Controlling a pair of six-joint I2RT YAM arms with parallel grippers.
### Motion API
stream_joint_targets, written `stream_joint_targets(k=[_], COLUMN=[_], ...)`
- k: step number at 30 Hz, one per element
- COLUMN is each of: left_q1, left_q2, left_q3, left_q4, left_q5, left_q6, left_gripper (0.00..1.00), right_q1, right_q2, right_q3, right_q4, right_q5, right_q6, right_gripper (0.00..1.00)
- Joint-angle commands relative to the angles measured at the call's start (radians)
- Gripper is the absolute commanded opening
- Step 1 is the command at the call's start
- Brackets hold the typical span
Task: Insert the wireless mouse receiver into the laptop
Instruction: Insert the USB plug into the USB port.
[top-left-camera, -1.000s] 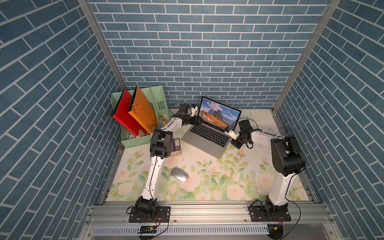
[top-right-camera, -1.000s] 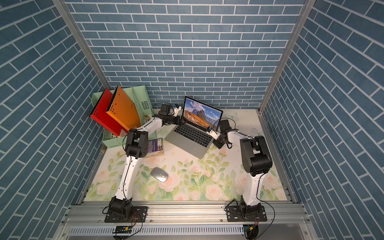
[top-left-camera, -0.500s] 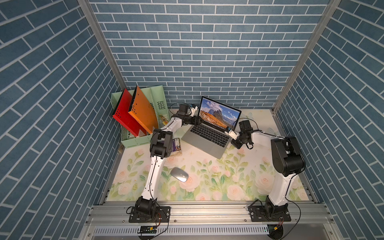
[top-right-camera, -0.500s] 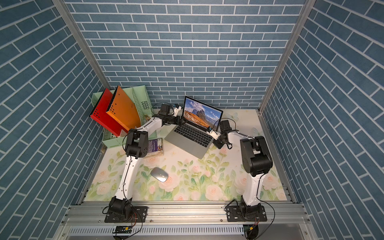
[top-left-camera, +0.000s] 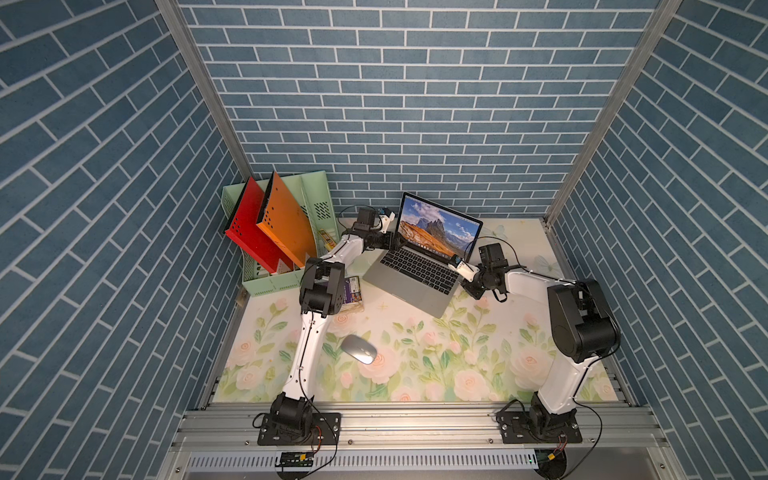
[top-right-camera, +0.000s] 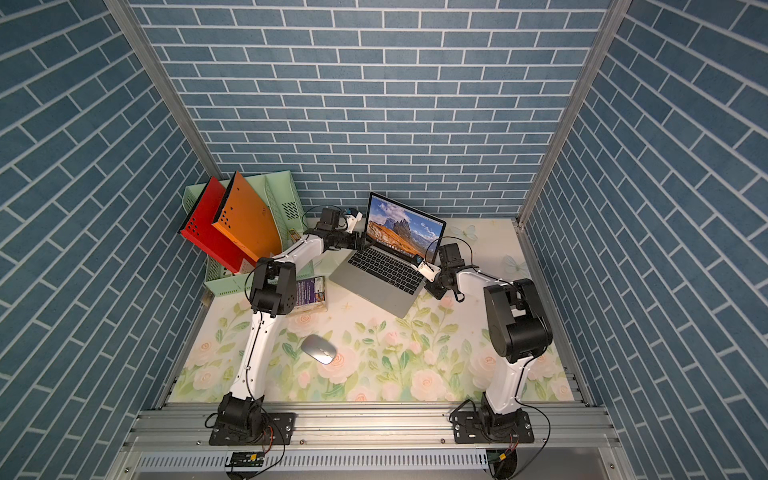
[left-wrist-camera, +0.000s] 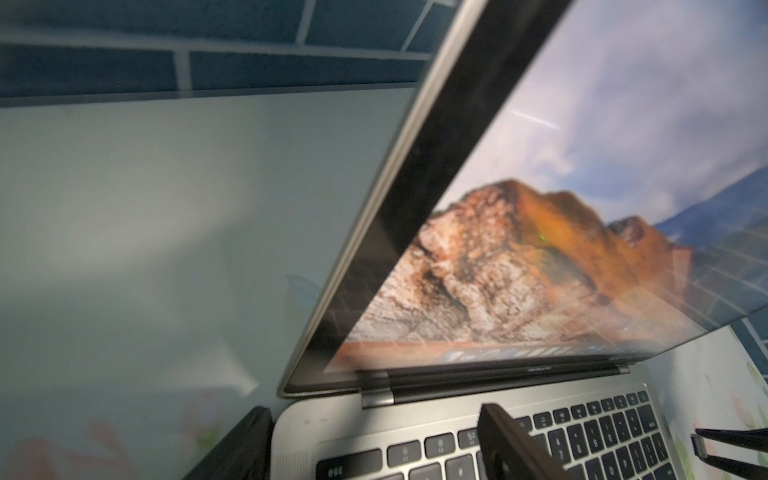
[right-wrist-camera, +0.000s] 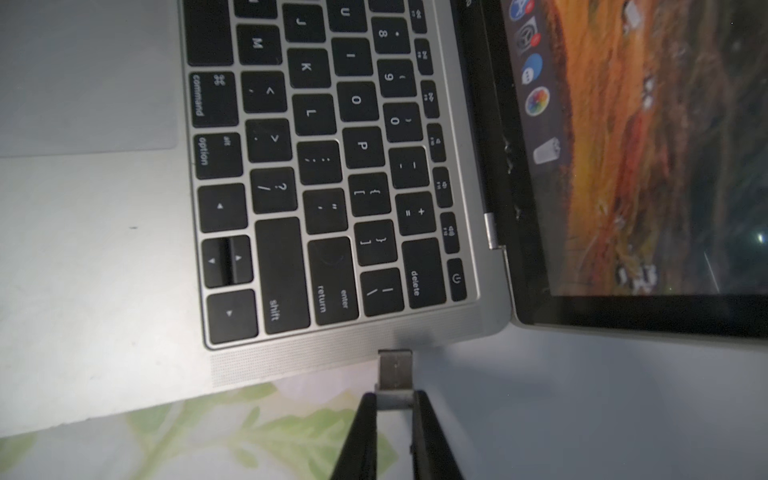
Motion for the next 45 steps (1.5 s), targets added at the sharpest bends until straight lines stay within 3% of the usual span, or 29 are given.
stream_joint_targets(k=[1, 10, 45], left_q1=[-0.018, -0.017, -0.009], left_q2=[0.071, 0.073, 0.076], left_q3=[-0.016, -0.015, -0.015], left_q4=[-0.131, -0.133, -0.125], left_q5=[0.047, 0.049, 0.061], left_q6=[-0.018, -0.019, -0.027], left_gripper=[0.83, 0.83, 0.82], right_q1=[0.004, 0.003, 0.023], right_q2=[-0.019, 0.026, 0.07], right_q3=[-0.023, -0.005, 0.016], right_q4=[0.019, -0.022, -0.013], right_q5=[0.025, 0.07, 0.032], right_q6=[-0.02, -0.041, -0.041], right_gripper=[0.0, 0.0, 0.0])
